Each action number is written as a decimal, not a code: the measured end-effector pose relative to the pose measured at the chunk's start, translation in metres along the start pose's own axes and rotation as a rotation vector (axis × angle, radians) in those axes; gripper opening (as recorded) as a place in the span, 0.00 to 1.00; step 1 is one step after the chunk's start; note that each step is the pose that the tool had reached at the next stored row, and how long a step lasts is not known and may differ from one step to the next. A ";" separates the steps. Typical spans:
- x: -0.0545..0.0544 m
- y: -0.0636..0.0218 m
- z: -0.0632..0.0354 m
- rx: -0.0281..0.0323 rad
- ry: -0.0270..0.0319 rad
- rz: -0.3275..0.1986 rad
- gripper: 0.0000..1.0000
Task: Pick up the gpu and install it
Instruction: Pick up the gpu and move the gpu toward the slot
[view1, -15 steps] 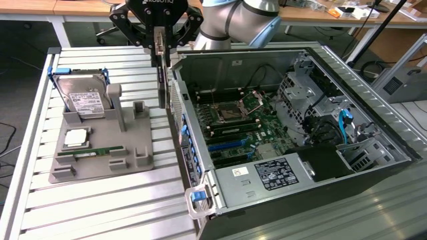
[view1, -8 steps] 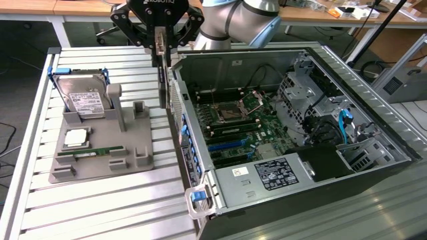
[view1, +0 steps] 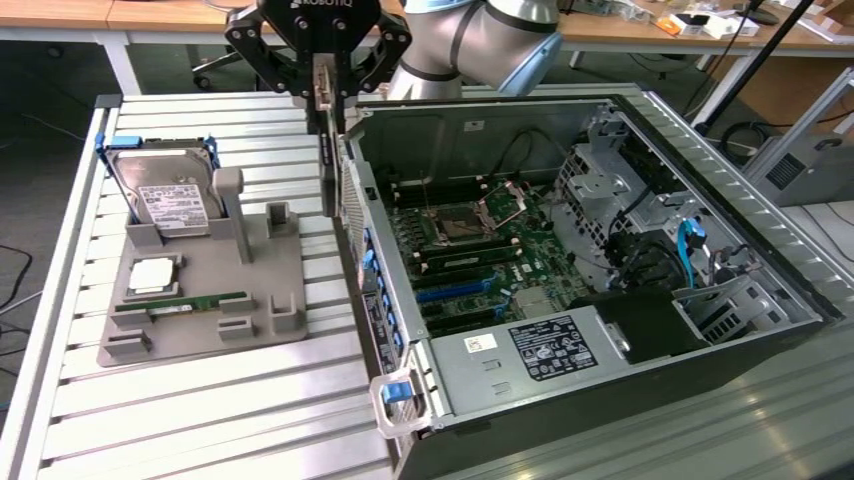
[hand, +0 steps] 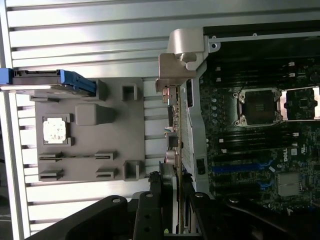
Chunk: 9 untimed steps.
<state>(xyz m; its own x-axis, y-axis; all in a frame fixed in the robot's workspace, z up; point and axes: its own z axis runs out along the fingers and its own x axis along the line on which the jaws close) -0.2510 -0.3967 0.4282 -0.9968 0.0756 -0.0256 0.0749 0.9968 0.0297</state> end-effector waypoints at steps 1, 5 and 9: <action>0.000 0.0000 0.0000 0.0001 0.0000 0.000 0.27; -0.007 -0.0007 0.0003 0.0050 -0.0003 0.000 0.27; -0.008 -0.0007 0.0003 0.0054 -0.0004 0.000 0.27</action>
<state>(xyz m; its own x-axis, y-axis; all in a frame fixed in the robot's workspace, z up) -0.2434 -0.3980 0.4281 -0.9968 0.0755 -0.0260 0.0748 0.9969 0.0243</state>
